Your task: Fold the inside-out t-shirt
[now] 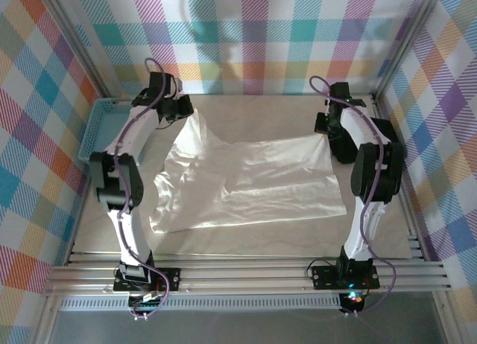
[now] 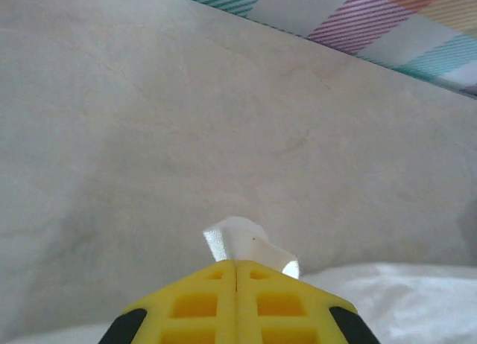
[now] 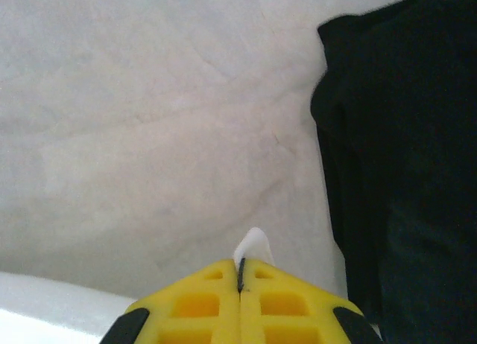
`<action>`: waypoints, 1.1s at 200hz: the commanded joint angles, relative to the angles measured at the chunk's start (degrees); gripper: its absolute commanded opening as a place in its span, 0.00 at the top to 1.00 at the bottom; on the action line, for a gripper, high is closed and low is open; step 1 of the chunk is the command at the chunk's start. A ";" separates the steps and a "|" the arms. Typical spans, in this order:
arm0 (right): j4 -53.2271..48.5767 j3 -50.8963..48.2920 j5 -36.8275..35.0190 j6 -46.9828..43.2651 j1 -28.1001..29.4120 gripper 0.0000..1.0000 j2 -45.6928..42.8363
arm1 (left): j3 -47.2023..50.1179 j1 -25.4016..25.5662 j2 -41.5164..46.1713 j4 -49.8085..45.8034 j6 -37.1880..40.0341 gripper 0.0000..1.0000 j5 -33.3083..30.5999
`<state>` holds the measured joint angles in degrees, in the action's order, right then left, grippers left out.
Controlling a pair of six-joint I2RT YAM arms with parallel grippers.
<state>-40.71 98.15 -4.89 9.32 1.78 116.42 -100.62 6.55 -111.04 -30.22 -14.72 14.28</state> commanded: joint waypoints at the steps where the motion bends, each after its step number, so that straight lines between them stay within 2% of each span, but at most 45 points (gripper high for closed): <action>1: 1.08 -5.04 -0.15 -1.09 -1.01 1.00 -4.79 | 9.72 -0.45 9.97 3.31 -1.34 1.00 -3.21; 29: 3.14 -12.18 -0.37 -0.37 -1.69 1.00 -10.78 | 21.71 -0.48 22.78 5.40 -3.76 1.00 -8.29; 59: 4.23 -17.60 -0.60 -0.49 -1.87 1.00 -15.40 | 29.13 -0.44 31.09 5.00 -4.61 1.00 -8.42; 111: 5.35 -24.14 -1.44 1.02 -2.74 0.99 -19.29 | 36.02 -0.48 40.30 2.63 -6.79 1.00 -9.15; 167: 6.30 -28.23 -1.27 1.92 -2.72 0.97 -19.69 | 41.58 -0.47 45.13 -2.47 -8.17 1.00 -7.68; 201: 6.86 -33.64 -4.65 3.69 -2.73 0.95 -21.47 | 49.29 -0.42 50.94 -4.50 -9.90 1.00 -6.95; 220: 8.60 -37.36 -7.19 5.44 -2.73 0.92 -22.65 | 54.28 -0.43 53.76 -3.91 -12.13 1.00 -4.44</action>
<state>-33.89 64.25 -8.01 11.90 -0.43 96.55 -51.00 6.55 -60.69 -32.16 -23.59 6.96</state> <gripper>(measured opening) 0.066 0.048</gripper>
